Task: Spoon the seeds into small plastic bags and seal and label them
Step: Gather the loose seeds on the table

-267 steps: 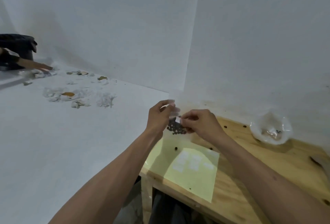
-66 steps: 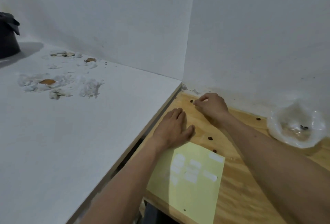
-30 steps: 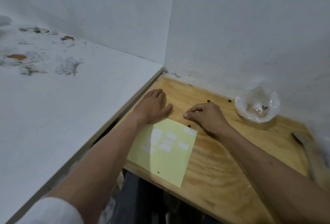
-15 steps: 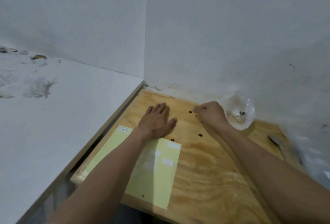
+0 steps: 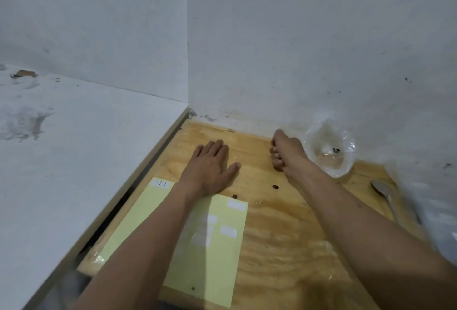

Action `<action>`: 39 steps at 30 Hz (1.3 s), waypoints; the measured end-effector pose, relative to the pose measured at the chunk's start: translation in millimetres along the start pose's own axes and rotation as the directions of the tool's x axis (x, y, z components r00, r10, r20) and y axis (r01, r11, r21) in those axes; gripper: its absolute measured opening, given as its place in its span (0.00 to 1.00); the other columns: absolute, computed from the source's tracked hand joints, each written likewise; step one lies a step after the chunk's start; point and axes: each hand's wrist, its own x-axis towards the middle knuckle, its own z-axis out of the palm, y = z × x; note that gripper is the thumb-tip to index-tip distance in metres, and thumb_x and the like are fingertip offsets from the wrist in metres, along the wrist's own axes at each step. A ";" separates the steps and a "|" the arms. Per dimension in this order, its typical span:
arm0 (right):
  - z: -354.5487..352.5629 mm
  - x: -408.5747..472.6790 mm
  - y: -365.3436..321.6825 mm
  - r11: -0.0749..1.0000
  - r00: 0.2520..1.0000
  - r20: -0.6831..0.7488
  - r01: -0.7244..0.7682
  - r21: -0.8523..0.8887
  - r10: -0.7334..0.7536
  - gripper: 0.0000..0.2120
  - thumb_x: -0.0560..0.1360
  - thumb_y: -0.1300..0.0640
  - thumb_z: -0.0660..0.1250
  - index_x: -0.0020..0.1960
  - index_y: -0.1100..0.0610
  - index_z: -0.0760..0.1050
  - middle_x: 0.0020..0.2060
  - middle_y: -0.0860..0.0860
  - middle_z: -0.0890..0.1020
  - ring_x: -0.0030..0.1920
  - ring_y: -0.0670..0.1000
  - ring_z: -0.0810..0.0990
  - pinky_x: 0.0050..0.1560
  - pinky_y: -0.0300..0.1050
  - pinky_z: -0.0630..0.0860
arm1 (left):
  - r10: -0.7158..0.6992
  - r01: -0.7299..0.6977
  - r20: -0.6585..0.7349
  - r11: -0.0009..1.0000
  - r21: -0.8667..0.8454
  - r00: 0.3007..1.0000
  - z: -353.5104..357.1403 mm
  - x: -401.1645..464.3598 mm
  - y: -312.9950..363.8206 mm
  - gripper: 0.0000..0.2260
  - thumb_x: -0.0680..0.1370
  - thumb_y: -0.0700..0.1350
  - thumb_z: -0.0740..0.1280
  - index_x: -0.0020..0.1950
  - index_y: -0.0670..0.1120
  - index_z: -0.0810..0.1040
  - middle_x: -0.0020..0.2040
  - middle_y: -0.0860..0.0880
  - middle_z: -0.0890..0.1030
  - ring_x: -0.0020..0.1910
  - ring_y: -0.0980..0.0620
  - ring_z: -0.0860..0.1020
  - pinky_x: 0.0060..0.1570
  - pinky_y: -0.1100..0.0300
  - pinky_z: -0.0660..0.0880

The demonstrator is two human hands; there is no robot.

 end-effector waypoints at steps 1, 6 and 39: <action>-5.1 2.3 -4.2 0.961 0.989 0.048 -0.145 0.237 0.137 0.08 0.72 0.60 0.54 0.35 0.56 0.67 0.28 0.52 0.69 0.24 0.49 0.62 0.23 0.37 0.57 | 0.000 0.000 0.001 1.000 -0.003 1.000 -0.2 -0.3 0.3 0.32 0.83 0.63 0.49 0.82 0.45 0.56 0.83 0.46 0.53 0.82 0.48 0.49 0.80 0.48 0.45; -38.9 7.9 -13.3 0.993 0.998 -0.019 -0.055 0.104 0.057 0.12 0.79 0.54 0.57 0.41 0.58 0.73 0.31 0.51 0.73 0.26 0.48 0.65 0.23 0.38 0.60 | 0.002 -0.002 0.005 1.000 -0.008 1.000 -1.5 -0.3 2.0 0.32 0.84 0.63 0.49 0.82 0.45 0.56 0.83 0.46 0.52 0.82 0.48 0.49 0.80 0.48 0.44; -62.7 -63.8 51.6 0.779 0.909 0.261 0.414 -0.471 -0.325 0.15 0.64 0.46 0.83 0.48 0.49 0.88 0.48 0.43 0.86 0.49 0.40 0.80 0.50 0.36 0.73 | 0.109 -0.107 0.058 0.994 -0.035 0.992 -4.1 -6.7 2.7 0.29 0.85 0.62 0.50 0.83 0.49 0.58 0.83 0.51 0.53 0.82 0.53 0.49 0.79 0.52 0.43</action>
